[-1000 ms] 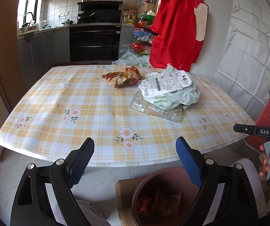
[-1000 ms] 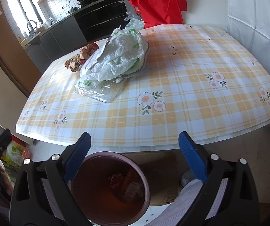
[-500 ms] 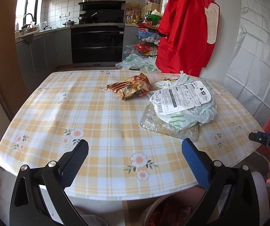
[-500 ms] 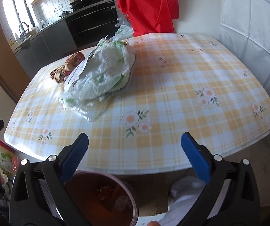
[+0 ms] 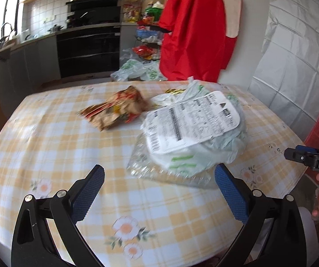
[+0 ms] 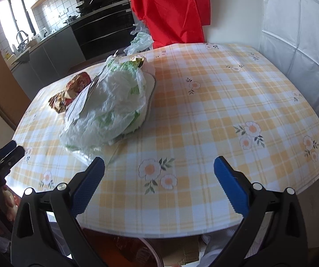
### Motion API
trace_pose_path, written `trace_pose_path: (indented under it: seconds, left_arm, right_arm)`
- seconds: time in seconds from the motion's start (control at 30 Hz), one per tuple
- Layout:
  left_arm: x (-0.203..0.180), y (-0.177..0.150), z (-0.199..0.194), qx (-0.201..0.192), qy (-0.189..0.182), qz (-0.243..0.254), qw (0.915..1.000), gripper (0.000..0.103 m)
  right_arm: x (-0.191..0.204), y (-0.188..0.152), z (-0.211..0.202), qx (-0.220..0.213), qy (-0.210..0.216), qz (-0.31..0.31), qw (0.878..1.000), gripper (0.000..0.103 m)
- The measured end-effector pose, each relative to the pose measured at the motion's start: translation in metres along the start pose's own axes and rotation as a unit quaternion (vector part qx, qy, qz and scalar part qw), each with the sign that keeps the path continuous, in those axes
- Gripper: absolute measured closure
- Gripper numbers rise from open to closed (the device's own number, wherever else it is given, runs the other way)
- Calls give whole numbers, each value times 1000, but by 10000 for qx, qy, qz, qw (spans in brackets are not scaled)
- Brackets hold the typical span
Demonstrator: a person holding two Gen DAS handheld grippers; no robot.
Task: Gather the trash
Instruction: 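Reach the left tool to the white label sheet and grasp it, then lift the white label sheet with the left tool while the right tool grasps the white bag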
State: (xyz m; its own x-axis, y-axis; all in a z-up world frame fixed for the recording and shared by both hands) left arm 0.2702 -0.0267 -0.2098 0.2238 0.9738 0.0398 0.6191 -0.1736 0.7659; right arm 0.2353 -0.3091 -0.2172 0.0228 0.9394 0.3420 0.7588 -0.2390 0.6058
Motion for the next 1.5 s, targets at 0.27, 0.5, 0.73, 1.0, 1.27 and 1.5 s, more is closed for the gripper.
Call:
trace_pose_path:
  seconds: [0.27,0.5,0.73,1.0,1.27,1.5]
  left_arm:
    - [-44,24,49,-73,204,1022,9945,6]
    - [-65,24,78,-87,542,1799,9822,6]
    - [-67,30,87,-95,581,1877,9805,6]
    - [-95,26,100,-339,695,2756,9581,6]
    - [-64,50,69,-832,187,1584,9837,90]
    - [-18,68,29,-1255,265,399,9909,96]
  right_arm:
    - [-16,10,6,-66,40,192,9998,6]
    - [-30,12,12,-28,25,314,9995,6]
    - [-37,11,18,19,97,401,9991,6]
    - [-38,9,21,69,115,410,9991,6]
    - [-27,16,30,51,306,150,9994,6]
    - [7,38,49,-119,734,-89,9972,6]
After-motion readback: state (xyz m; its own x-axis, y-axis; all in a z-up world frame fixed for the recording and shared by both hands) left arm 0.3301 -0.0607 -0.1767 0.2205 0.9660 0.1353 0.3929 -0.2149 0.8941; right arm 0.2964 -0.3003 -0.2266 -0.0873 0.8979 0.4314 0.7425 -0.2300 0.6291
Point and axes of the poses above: each gripper's, at about its wrist camera, not at the fingertips, and z roughly the way its jaws point, x to its left, y to its top, the point moved 1 cm from there along z, roughly the way its jaws point, and after that the axes turned 11 degrees about y, right-handed, at the moved point
